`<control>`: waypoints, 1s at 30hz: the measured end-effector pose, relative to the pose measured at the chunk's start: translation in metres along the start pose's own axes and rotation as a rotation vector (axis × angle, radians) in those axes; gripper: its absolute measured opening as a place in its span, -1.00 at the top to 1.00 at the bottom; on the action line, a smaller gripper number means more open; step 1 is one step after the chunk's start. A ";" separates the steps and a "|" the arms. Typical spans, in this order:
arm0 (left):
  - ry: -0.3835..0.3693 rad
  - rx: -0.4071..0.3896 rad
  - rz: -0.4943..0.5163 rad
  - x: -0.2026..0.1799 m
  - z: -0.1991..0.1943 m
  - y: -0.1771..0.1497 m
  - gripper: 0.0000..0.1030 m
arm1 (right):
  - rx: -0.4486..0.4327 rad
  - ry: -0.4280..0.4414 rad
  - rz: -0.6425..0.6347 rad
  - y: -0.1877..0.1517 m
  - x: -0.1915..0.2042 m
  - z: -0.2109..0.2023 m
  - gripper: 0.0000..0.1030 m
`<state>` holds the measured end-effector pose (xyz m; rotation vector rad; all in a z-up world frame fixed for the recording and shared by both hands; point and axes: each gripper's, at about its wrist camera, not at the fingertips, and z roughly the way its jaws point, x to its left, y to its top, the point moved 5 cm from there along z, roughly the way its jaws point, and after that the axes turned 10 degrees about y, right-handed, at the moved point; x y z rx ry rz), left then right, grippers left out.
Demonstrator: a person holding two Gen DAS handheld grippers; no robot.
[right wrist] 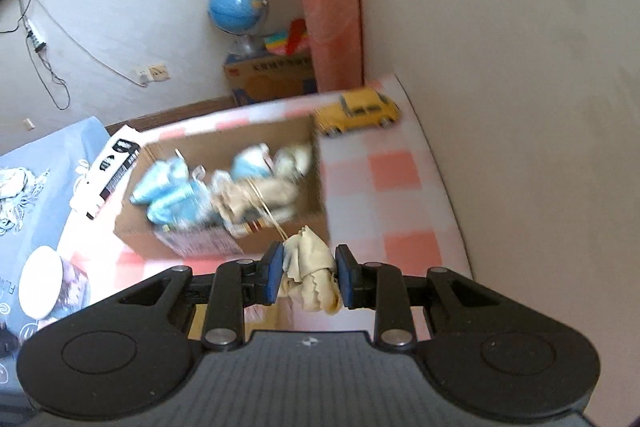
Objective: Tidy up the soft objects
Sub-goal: 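Carry the cloth into the box and open the right tool while the left tool holds the scrunchie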
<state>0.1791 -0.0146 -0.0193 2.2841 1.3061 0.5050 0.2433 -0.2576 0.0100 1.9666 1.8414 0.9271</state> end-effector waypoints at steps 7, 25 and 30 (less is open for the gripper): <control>-0.012 -0.026 0.030 -0.007 -0.006 -0.006 0.38 | -0.024 0.008 -0.073 0.051 0.027 0.031 0.37; -0.002 -0.016 0.022 0.004 0.016 0.004 0.38 | -0.055 0.034 -0.133 0.047 0.038 0.047 -1.00; 0.008 -0.020 0.012 0.007 0.019 0.013 0.38 | -0.052 0.026 -0.136 0.013 0.038 0.025 -1.00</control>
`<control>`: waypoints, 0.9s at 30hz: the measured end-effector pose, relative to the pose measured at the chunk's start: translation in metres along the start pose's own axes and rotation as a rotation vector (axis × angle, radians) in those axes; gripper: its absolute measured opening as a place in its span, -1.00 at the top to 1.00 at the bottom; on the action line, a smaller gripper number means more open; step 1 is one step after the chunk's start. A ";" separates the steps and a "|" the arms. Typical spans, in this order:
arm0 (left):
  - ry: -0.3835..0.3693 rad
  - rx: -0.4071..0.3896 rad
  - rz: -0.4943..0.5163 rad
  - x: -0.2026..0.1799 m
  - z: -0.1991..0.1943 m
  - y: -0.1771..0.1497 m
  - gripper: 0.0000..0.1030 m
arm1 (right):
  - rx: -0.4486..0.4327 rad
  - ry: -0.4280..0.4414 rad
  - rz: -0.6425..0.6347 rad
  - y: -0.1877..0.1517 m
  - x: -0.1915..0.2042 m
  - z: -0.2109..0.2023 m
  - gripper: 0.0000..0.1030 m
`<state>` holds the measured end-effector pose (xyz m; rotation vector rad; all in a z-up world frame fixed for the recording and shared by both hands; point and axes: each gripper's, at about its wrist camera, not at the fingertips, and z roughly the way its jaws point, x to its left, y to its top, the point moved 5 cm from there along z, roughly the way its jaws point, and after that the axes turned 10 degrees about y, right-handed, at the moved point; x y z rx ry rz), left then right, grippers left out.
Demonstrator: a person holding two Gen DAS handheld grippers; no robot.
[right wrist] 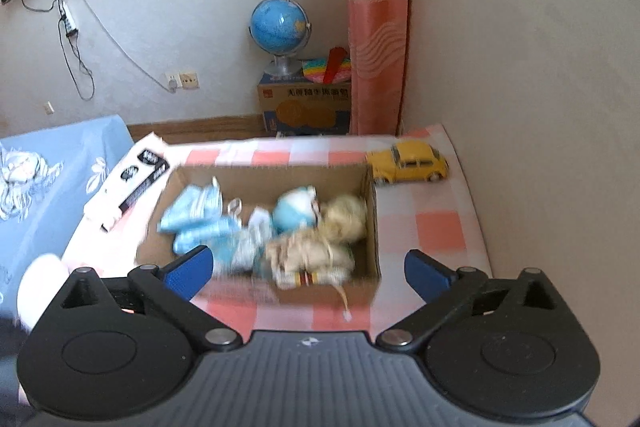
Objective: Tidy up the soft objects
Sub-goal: 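Carry the cloth into the box and open the right tool while the left tool holds the scrunchie, then carry the cream scrunchie with the left tool and release it into the box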
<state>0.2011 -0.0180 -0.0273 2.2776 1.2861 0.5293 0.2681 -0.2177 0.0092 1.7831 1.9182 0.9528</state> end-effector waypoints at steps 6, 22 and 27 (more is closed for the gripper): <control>0.015 -0.001 -0.014 0.003 0.004 0.015 0.38 | -0.006 -0.023 0.006 -0.055 0.008 -0.027 -1.00; 0.083 0.020 -0.039 0.008 0.029 0.071 0.38 | -0.022 -0.027 0.072 -0.128 0.008 -0.061 -1.00; 0.107 0.015 -0.035 0.008 0.041 0.101 0.38 | -0.039 -0.023 0.081 -0.126 0.004 -0.064 -1.00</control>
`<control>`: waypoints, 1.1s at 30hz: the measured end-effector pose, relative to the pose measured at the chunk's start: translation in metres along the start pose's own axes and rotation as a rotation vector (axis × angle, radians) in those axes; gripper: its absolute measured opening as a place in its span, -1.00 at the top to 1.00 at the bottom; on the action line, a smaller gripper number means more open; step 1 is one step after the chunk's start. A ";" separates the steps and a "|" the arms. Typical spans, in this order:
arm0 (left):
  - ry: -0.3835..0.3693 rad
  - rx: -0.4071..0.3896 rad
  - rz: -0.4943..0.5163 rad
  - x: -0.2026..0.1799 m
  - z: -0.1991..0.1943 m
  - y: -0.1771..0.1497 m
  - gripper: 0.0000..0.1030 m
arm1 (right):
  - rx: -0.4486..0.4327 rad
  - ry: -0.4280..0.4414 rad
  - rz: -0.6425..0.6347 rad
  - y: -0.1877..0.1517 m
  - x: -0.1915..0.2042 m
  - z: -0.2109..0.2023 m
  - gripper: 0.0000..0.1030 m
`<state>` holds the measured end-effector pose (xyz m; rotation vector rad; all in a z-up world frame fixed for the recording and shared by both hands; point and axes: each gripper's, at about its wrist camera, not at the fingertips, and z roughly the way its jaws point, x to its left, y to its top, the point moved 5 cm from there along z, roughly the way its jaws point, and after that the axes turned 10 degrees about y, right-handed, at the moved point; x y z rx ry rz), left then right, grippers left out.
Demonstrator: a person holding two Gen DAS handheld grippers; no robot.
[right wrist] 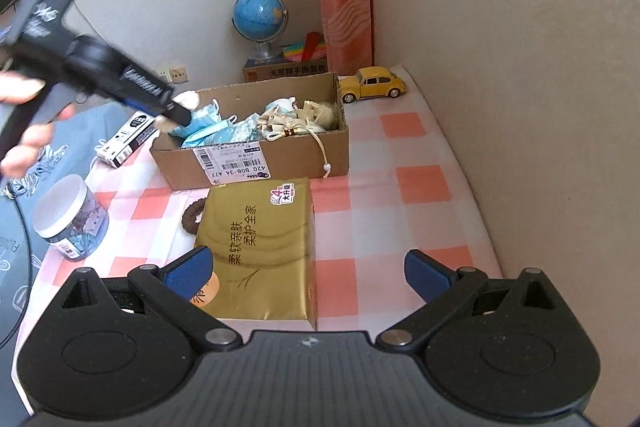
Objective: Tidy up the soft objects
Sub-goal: 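Carry the cream scrunchie with the left tool and release it into the box, then move the left tool back toward the brown scrunchie on the table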
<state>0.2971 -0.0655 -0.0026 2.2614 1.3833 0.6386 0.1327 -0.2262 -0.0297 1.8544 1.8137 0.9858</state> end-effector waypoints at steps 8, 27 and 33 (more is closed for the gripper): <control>0.050 -0.023 -0.042 0.001 0.030 0.041 -0.09 | 0.009 -0.009 0.006 -0.002 -0.003 0.002 -1.00; 0.143 -0.079 -0.046 -0.004 -0.029 0.013 -0.65 | -0.057 0.012 -0.034 -0.004 0.010 -0.023 -1.00; 0.146 -0.105 -0.059 -0.004 -0.069 -0.019 -0.68 | -0.067 0.030 -0.087 -0.014 0.024 -0.034 -1.00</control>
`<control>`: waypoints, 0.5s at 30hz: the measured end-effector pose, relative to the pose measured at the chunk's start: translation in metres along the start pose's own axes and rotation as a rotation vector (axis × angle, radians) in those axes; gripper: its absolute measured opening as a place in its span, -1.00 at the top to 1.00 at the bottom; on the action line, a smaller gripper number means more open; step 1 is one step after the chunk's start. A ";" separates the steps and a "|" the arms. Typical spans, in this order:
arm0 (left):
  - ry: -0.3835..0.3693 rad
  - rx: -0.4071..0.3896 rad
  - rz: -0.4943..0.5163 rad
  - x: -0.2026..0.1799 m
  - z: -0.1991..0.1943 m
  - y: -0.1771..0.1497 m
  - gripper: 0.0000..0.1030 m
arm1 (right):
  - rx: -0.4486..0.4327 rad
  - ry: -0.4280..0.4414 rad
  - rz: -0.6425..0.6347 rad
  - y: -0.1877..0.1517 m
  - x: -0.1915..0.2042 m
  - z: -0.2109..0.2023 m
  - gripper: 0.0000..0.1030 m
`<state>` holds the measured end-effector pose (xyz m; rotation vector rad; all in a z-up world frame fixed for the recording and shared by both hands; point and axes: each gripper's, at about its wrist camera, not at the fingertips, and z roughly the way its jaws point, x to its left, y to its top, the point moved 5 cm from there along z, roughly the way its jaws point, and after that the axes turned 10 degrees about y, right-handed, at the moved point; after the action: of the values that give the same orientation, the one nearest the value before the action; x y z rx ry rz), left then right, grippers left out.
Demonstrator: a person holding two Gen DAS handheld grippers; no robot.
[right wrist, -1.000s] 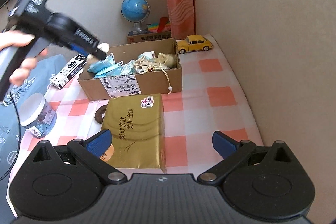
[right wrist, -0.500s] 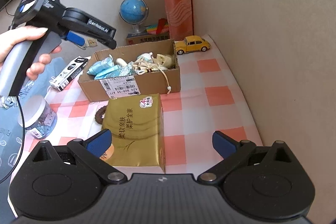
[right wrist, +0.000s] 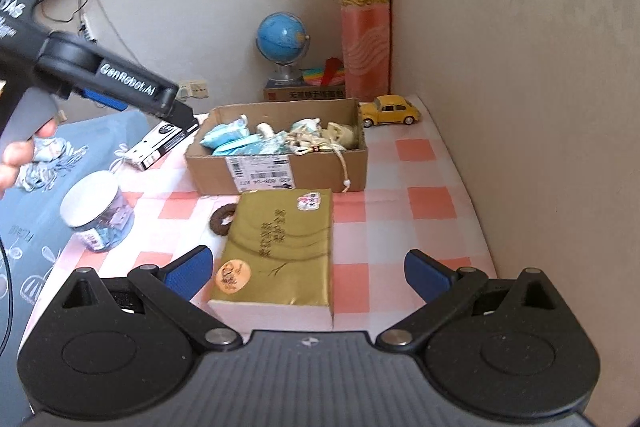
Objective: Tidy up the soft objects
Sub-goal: 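Move the left tool back toward the brown scrunchie on the table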
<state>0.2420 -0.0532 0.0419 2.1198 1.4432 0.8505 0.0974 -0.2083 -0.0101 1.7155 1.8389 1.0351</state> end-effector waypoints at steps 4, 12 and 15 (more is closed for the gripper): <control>0.009 -0.017 -0.045 0.006 -0.014 -0.027 -0.87 | 0.005 0.008 -0.020 -0.009 0.006 -0.002 -1.00; 0.025 -0.014 -0.110 0.002 0.002 -0.084 -0.87 | 0.017 -0.015 -0.055 -0.023 0.009 0.001 -1.00; 0.029 -0.003 -0.115 -0.001 0.016 -0.098 -0.87 | 0.028 -0.015 -0.062 -0.025 0.009 0.006 -1.00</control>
<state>0.1876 -0.0193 -0.0337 2.0086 1.5602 0.8423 0.0841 -0.1978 -0.0306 1.6662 1.8930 0.9737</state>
